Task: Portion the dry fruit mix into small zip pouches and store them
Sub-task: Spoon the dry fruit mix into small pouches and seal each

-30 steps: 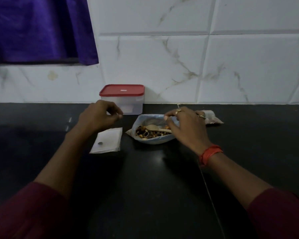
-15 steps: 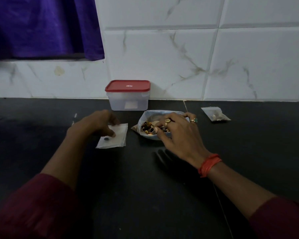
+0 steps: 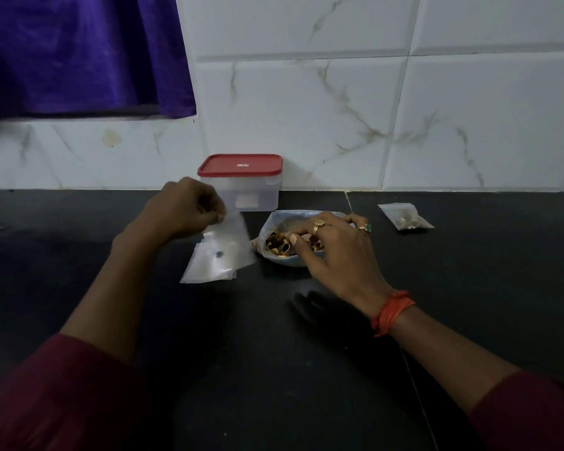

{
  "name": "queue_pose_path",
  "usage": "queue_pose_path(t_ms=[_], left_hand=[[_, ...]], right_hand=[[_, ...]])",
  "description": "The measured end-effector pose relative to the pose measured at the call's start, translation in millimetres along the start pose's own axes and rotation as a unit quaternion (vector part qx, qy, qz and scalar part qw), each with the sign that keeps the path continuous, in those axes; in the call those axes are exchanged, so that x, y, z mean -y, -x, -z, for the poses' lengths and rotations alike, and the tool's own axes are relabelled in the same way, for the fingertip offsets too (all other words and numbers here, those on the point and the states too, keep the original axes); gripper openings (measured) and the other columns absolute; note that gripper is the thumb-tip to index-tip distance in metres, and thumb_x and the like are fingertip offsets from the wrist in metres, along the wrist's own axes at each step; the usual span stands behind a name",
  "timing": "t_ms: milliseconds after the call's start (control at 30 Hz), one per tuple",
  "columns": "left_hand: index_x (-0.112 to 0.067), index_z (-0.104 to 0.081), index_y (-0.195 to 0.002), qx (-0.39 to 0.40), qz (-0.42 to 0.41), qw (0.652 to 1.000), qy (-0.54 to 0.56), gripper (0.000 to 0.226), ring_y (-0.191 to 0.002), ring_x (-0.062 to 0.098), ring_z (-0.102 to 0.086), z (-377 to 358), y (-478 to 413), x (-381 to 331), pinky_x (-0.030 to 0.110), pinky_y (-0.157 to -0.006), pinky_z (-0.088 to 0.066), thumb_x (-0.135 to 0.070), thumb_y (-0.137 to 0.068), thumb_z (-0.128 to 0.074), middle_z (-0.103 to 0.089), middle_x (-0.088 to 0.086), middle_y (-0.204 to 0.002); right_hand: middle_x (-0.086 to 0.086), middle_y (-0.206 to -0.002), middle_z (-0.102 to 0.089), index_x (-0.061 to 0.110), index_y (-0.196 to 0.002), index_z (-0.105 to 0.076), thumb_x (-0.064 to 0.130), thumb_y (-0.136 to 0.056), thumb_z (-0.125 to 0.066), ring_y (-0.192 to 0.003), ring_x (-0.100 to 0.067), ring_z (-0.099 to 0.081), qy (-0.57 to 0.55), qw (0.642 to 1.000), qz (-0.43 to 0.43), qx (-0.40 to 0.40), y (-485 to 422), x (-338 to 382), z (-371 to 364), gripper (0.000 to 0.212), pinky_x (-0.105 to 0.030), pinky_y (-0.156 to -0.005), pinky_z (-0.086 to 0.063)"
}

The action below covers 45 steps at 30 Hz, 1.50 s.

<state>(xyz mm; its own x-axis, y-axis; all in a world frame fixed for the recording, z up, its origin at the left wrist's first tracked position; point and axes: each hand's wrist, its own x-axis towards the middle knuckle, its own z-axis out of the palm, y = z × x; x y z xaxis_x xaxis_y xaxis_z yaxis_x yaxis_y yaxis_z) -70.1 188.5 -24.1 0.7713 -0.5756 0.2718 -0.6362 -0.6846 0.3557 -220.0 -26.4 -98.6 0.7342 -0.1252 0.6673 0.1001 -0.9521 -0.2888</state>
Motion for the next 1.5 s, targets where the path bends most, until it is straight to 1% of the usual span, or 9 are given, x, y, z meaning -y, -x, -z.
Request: queue_pose_path(t_ms=[133,233,400,667,833,1033,1233,1367,1500], left_hand=[[-0.017,-0.074,-0.098,-0.097,-0.069,0.977,0.179,0.014,-0.072,0.009,-0.072,-0.7,7.4,-42.8,0.020,-0.068,-0.056,-0.017,-0.084,-0.079,-0.075,-0.004,-0.085],[-0.012,-0.072,-0.098,-0.085,-0.069,0.945,0.308,0.014,-0.071,0.015,-0.074,-19.6,11.4,-71.3,0.025,-0.063,-0.060,-0.013,-0.085,-0.076,-0.076,0.003,-0.086],[-0.007,-0.070,-0.100,-0.022,-0.014,0.870,0.492,0.018,-0.083,0.020,-0.076,-56.0,13.9,-90.6,0.032,-0.069,-0.062,-0.005,-0.082,-0.076,-0.077,0.009,-0.087],[-0.004,-0.067,-0.092,-0.039,0.061,0.783,0.618,0.021,-0.072,0.021,-0.075,-76.1,16.3,-95.6,0.027,-0.062,-0.059,0.000,-0.076,-0.079,-0.075,0.010,-0.078],[-0.004,-0.069,-0.093,-0.040,0.057,0.787,0.613,0.035,-0.077,0.025,-0.075,-80.8,15.0,-91.5,0.034,-0.071,-0.062,-0.014,-0.063,-0.083,-0.076,0.014,-0.082],[-0.003,-0.068,-0.094,-0.014,0.048,0.786,0.616,0.032,-0.069,0.017,-0.074,-82.9,14.6,-87.8,0.024,-0.064,-0.059,-0.014,-0.065,-0.079,-0.076,0.008,-0.077],[-0.003,-0.071,-0.090,-0.017,0.058,0.802,0.594,0.025,-0.074,0.021,-0.073,-86.8,13.7,-87.4,0.027,-0.068,-0.061,-0.012,-0.069,-0.080,-0.076,0.012,-0.081],[-0.004,-0.070,-0.081,-0.047,0.065,0.823,0.562,0.010,-0.060,0.015,-0.070,-88.7,15.8,-90.5,0.024,-0.061,-0.059,0.004,-0.079,-0.077,-0.072,0.008,-0.067],[-0.003,-0.069,-0.084,-0.042,0.055,0.837,0.543,0.013,-0.060,0.021,-0.071,-92.3,16.1,-93.4,0.027,-0.061,-0.060,0.007,-0.080,-0.075,-0.071,0.012,-0.069]], right_hand=[[0.013,-0.089,-0.066,0.026,-0.106,-0.072,0.030,-0.092,-0.064,-0.069,-0.004,-0.062,-0.150,0.986,-0.029,-0.068,-3.7,5.5,5.0,0.016,-0.024,-0.074,-0.051],[0.011,-0.079,-0.063,0.024,-0.106,-0.069,0.018,-0.090,-0.068,-0.061,-0.011,-0.057,-0.186,0.971,-0.074,-0.128,-7.4,5.0,11.8,0.017,-0.013,-0.060,-0.044],[0.012,-0.094,-0.072,0.021,-0.112,-0.073,0.020,-0.089,-0.072,-0.080,0.001,-0.066,-0.231,0.958,-0.130,-0.114,-6.1,-2.0,14.6,0.022,-0.007,-0.064,-0.048],[0.004,-0.099,-0.076,0.019,-0.120,-0.072,0.019,-0.088,-0.075,-0.086,-0.004,-0.070,-0.183,0.978,-0.038,-0.095,-2.6,-4.4,13.2,0.032,-0.016,-0.076,-0.057],[0.003,-0.098,-0.077,0.018,-0.121,-0.072,0.020,-0.096,-0.065,-0.089,-0.004,-0.071,-0.190,0.980,-0.032,-0.048,-2.4,-7.9,11.5,0.027,-0.025,-0.080,-0.058],[0.003,-0.101,-0.076,0.017,-0.118,-0.074,0.019,-0.099,-0.062,-0.091,-0.005,-0.070,-0.240,0.969,-0.057,-0.002,-3.4,-12.7,14.3,0.023,-0.019,-0.079,-0.057],[0.005,-0.080,-0.076,0.018,-0.098,-0.080,0.028,-0.093,-0.069,-0.072,-0.003,-0.070,-0.186,0.978,-0.078,-0.051,-2.5,-13.8,14.1,0.016,-0.018,-0.066,-0.057],[0.010,-0.066,-0.072,0.020,-0.081,-0.080,0.032,-0.083,-0.069,-0.062,-0.002,-0.068,-0.139,0.977,-0.138,-0.087,-6.6,-19.4,12.8,0.017,-0.029,-0.065,-0.060],[0.010,-0.077,-0.072,0.020,-0.091,-0.072,0.021,-0.084,-0.071,-0.066,-0.003,-0.066,-0.103,0.983,-0.102,-0.115,-6.9,-24.4,16.0,0.007,-0.033,-0.067,-0.059]])
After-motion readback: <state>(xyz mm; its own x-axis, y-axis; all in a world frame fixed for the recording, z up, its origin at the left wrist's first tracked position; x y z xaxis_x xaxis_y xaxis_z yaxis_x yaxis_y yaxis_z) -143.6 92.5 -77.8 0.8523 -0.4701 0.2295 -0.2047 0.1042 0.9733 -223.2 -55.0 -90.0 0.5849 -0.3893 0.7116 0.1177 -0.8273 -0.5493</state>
